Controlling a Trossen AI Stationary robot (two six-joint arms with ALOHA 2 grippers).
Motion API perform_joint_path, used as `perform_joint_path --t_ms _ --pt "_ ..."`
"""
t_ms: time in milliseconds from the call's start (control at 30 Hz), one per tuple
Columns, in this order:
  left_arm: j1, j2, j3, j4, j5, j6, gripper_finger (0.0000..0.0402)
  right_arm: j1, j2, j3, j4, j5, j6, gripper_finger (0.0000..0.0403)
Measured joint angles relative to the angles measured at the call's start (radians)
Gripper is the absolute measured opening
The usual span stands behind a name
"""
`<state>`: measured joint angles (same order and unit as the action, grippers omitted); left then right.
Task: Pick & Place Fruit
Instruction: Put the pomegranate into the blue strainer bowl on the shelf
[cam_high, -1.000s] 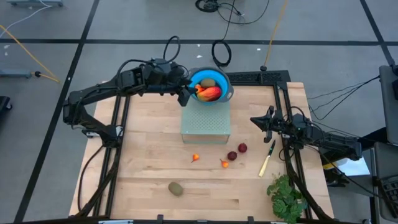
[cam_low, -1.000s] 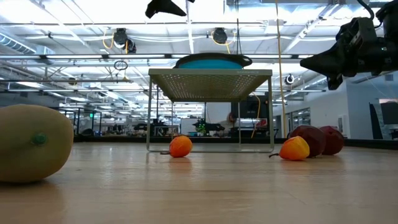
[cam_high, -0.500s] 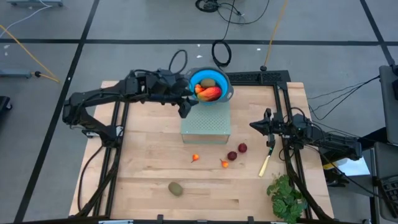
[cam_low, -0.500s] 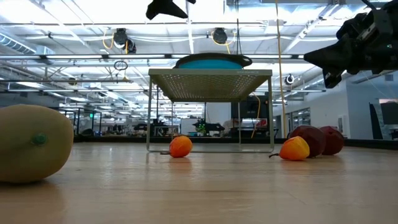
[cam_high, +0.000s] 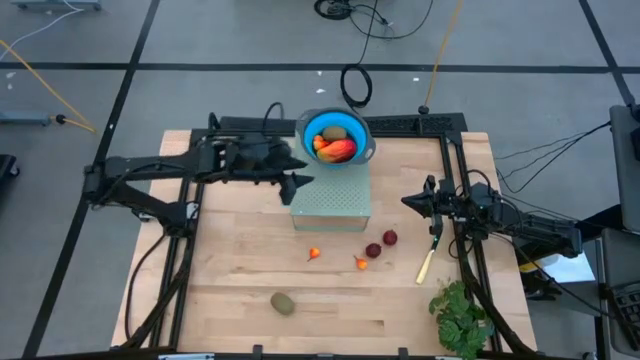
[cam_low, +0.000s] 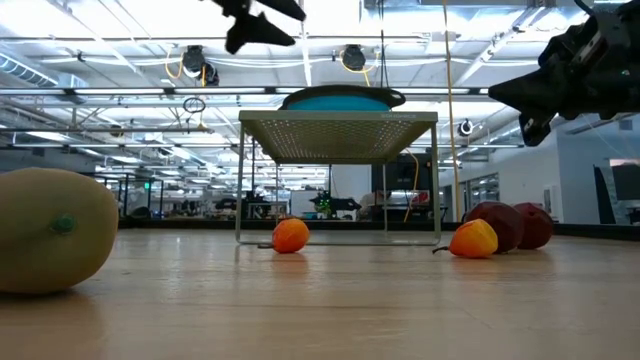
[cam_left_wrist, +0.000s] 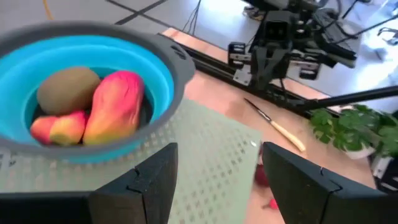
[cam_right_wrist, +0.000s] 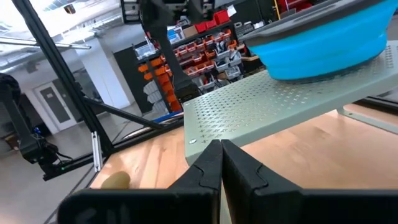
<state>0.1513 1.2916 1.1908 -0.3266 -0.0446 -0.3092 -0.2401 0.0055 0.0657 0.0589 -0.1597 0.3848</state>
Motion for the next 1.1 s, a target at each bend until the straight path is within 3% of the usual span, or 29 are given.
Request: perform_joint_path --t_ms 533,667,1100 --pt "-0.018 -0.462 -0.388 0.076 -0.008 0.035 0.0234 0.0 0.094 0.046 -0.016 -0.001 0.062 0.0" --pt "-0.017 -0.55 -0.448 0.076 -0.009 0.054 0.0234 0.0 0.158 0.119 -0.04 -0.001 0.047 0.0" --pt "-0.017 -0.748 -0.592 0.077 -0.008 0.094 0.0234 0.0 0.405 0.451 -0.382 0.0 0.022 0.0"
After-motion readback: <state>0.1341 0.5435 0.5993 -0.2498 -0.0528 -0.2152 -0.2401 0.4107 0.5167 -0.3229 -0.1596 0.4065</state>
